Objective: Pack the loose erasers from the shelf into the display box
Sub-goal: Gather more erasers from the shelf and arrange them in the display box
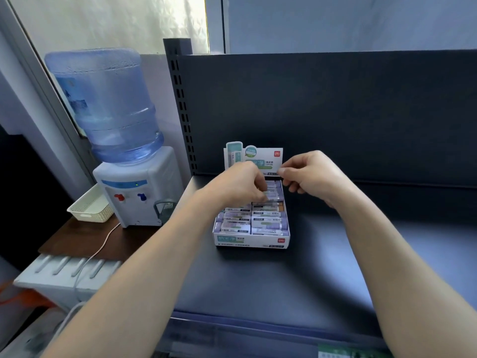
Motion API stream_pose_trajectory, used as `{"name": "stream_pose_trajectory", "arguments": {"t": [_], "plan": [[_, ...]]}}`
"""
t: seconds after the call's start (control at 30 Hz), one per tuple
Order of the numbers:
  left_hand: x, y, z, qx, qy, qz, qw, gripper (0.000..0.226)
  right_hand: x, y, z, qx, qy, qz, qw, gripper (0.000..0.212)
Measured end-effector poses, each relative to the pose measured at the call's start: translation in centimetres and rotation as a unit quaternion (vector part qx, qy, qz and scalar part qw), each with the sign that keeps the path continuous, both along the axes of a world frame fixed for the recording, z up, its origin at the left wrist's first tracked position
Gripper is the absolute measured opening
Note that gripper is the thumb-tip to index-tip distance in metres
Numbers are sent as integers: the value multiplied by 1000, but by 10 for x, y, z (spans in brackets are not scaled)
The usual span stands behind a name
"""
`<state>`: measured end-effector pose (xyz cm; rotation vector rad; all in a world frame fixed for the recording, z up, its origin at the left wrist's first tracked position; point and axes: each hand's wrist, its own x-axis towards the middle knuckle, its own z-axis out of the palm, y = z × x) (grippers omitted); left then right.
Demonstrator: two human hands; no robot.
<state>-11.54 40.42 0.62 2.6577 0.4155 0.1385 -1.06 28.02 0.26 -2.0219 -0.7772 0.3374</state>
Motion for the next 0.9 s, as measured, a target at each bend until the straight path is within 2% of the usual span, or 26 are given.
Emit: {"name": "stream_pose_trajectory", "arguments": {"t": [0.17, 0.27, 0.37, 0.6, 0.9], "plan": [[0, 1, -4, 9, -5, -8, 1000, 20, 0, 1, -1, -8, -12, 1, 1000, 10], [-5, 3, -3, -48, -21, -10, 999, 13, 1, 1, -2, -18, -19, 3, 1000, 6], [-14, 2, 0, -96, 16, -36, 995, 14, 2, 0, -3, -58, -35, 25, 997, 2], [-21, -2, 1, -85, 57, -63, 993, 9, -2, 1, -5, -123, -64, 54, 989, 5], [-23, -3, 1, -99, 32, -57, 993, 3, -2, 3, -6, -108, -58, 56, 991, 4]]}}
